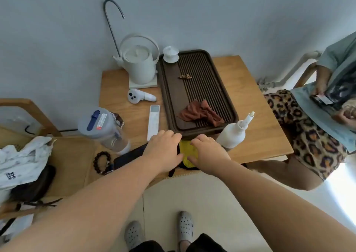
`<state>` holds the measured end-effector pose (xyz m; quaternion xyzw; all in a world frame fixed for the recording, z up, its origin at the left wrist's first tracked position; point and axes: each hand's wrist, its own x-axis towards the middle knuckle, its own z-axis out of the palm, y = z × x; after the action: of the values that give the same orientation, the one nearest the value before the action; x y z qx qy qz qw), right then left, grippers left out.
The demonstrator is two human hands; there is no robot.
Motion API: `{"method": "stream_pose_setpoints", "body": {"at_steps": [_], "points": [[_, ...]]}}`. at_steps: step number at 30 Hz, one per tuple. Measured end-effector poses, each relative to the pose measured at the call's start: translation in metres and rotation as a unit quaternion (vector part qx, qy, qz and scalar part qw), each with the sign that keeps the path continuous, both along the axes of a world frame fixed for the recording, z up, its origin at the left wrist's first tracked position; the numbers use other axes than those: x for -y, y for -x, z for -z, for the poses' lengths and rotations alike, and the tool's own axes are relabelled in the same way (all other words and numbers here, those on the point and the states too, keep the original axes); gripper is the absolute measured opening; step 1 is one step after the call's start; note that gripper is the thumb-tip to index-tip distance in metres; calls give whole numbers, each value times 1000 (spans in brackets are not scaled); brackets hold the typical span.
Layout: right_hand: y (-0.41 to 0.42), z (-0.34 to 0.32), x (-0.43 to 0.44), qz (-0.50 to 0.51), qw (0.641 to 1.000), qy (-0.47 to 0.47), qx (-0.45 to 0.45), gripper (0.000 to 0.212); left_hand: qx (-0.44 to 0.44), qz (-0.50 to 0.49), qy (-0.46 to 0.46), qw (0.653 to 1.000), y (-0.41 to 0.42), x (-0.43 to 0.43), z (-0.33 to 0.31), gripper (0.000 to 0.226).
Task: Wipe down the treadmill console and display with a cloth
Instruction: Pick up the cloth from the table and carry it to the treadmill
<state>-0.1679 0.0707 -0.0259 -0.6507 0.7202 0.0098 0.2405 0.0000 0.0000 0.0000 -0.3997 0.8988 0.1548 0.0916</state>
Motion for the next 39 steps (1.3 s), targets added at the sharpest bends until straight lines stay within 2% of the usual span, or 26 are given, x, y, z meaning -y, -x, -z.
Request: {"method": "stream_pose_setpoints", "body": {"at_steps": [6, 8, 10, 14, 18, 21, 24, 27, 29, 31, 35, 39], "points": [[11, 48, -23, -12, 995, -98, -33, 36, 162, 77, -61, 982, 9, -9, 48, 62], [16, 61, -28, -18, 994, -93, -46, 26, 207, 98, -73, 971, 12, -10, 58, 63], [18, 72, -31, -25, 995, -72, -63, 25, 239, 108, -81, 961, 12, -13, 67, 63], [22, 78, -32, -40, 996, -44, -69, 28, 242, 103, -80, 961, 13, -14, 72, 66], [25, 78, -30, 4, 1000, 2, -11, 21, 157, 51, -104, 981, 15, -12, 63, 61], [21, 69, -32, 54, 993, 84, 68, 15, 7, 3, -101, 995, 14, -14, 52, 48], [9, 41, -39, 79, 977, 151, 127, 20, -128, -15, -93, 987, 10, -15, 38, 31], [-8, 11, -48, 106, 963, 203, 140, 22, -220, 7, -87, 972, 2, -16, 26, 11], [-21, -6, -57, 135, 958, 216, 133, 34, -276, 24, -79, 958, -6, -17, 19, 3], [-36, -17, -67, 173, 951, 229, 112, 34, -304, 34, -80, 949, -17, -18, 12, 4], [-74, -29, -99, 275, 934, 219, 60, 16, -316, 99, -120, 936, -42, -20, -4, 10], [-123, -33, -146, 409, 889, 189, 82, 10, -325, 171, -175, 913, -58, -37, -27, 11]]}}
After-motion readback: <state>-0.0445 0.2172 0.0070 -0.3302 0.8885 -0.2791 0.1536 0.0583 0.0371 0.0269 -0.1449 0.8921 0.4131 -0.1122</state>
